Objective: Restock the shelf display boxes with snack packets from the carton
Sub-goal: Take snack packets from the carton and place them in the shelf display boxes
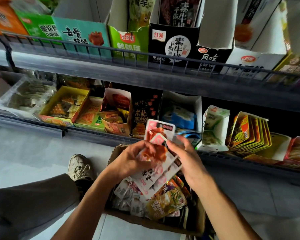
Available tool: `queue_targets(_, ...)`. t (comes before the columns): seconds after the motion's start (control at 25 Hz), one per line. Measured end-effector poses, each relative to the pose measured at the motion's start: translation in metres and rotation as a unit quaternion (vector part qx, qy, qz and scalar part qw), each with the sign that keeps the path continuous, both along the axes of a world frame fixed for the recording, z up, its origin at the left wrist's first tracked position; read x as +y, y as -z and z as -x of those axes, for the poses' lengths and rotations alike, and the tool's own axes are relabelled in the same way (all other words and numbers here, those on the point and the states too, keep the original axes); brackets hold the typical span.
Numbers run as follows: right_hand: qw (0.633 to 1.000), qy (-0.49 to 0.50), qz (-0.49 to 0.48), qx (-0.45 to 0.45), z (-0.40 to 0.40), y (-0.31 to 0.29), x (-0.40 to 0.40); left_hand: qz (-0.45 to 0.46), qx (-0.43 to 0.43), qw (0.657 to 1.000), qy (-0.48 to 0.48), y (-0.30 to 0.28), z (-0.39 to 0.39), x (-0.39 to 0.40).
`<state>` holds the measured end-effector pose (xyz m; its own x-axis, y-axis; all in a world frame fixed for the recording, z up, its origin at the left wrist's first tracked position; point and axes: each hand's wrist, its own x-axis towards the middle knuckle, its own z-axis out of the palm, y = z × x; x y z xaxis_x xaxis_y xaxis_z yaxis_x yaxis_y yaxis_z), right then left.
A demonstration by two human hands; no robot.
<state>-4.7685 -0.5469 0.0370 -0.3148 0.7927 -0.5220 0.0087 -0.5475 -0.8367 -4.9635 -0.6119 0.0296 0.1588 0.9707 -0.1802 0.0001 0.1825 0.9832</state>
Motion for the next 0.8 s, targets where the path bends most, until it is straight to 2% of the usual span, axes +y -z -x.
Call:
queue_targets(0.12, 0.997, -0.001, -0.073, -0.036, -0.010, -0.012, 0.009, -0.018, 0.143, 0.980, 0.137, -0.019, 0.004, 0.003)
queue_targets(0.24, 0.982, -0.060, -0.171, -0.054, -0.015, -0.019, 0.013, -0.008, 0.193, 0.970, 0.150, -0.027, 0.005, 0.004)
queue_targets(0.32, 0.981, -0.053, -0.176, -0.069, -0.013, -0.018, 0.011, 0.016, 0.158, 0.985, 0.066, -0.022, 0.004, 0.001)
queue_targets(0.4, 0.976, -0.064, -0.167, -0.121, -0.012, -0.015, 0.007, 0.054, 0.100, 0.993, -0.023, -0.017, 0.005, -0.001)
queue_targets(0.48, 0.966, -0.143, -0.157, -0.146, -0.011, -0.010, 0.001, 0.062, 0.084, 0.993, -0.048, -0.015, 0.004, -0.003)
queue_targets(0.56, 0.961, -0.188, -0.148, -0.136, -0.011, -0.007, -0.001, 0.030, 0.121, 0.992, -0.027, -0.022, -0.006, -0.003)
queue_targets(0.72, 0.985, -0.125, -0.077, -0.092, -0.020, -0.006, 0.007, 0.051, 0.075, 0.994, -0.065, -0.032, -0.020, -0.005)
queue_targets(0.8, 0.997, -0.046, -0.058, -0.030, -0.018, -0.009, 0.006, 0.091, -0.039, 0.990, -0.104, -0.041, -0.019, -0.002)
